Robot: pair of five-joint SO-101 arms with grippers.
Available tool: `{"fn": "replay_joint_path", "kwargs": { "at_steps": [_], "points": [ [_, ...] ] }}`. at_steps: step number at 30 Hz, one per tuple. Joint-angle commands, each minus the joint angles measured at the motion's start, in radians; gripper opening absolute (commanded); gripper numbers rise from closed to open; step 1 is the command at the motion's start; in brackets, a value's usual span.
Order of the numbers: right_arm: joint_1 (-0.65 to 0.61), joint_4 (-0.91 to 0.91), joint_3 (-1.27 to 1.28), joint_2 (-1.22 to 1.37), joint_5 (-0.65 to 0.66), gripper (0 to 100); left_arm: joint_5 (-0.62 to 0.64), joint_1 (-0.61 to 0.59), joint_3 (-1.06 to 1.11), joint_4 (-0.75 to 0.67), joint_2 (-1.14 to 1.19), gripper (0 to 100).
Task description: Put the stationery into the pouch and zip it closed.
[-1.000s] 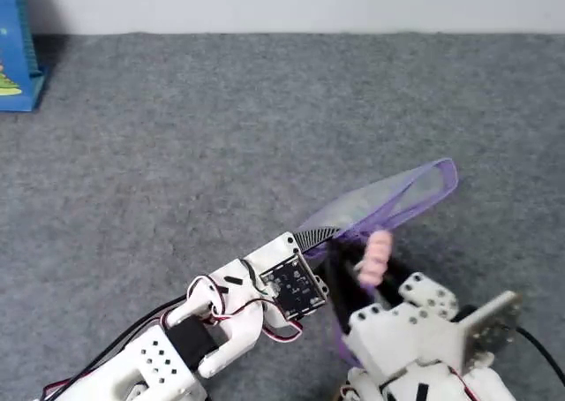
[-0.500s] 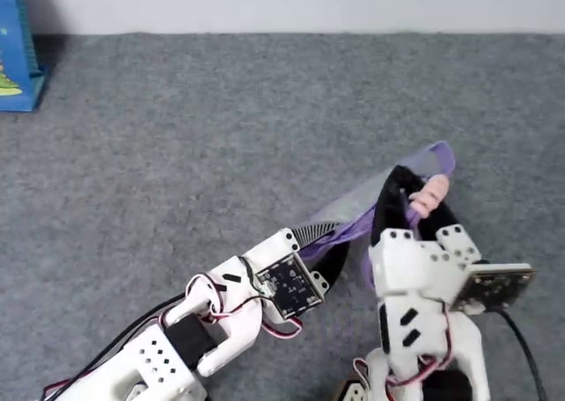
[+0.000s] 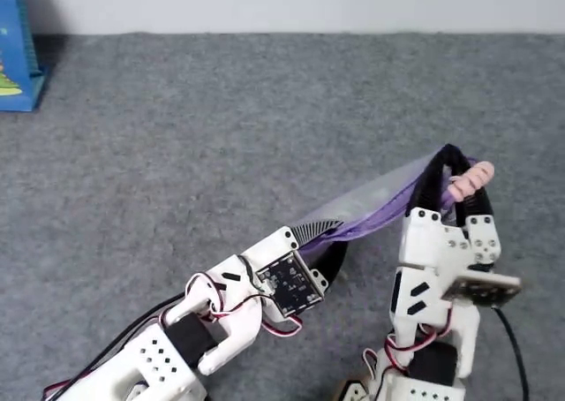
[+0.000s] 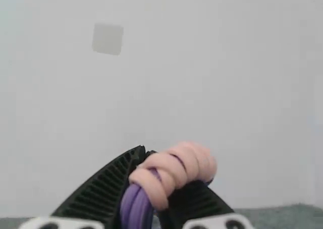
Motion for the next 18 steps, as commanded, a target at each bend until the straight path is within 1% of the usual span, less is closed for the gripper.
{"fn": "replay_joint_path", "kwargs": {
  "at_steps": [1, 4, 8, 18],
  "points": [
    [0.097, -0.151, 0.089, 0.008, 0.089, 0.8, -0.014, -0.035, 0.015, 0.034, 0.000, 1],
    [0.139, -0.246, 0.140, 0.018, 0.132, 0.8, -0.014, -0.035, 0.013, 0.052, 0.000, 1],
    [0.206, -0.246, 0.137, 0.007, 0.129, 0.8, -0.015, -0.035, 0.013, 0.058, 0.000, 1],
    [0.209, -0.239, 0.132, 0.007, 0.091, 1.0, -0.015, -0.035, 0.012, 0.058, 0.000, 1]
  ]
}}
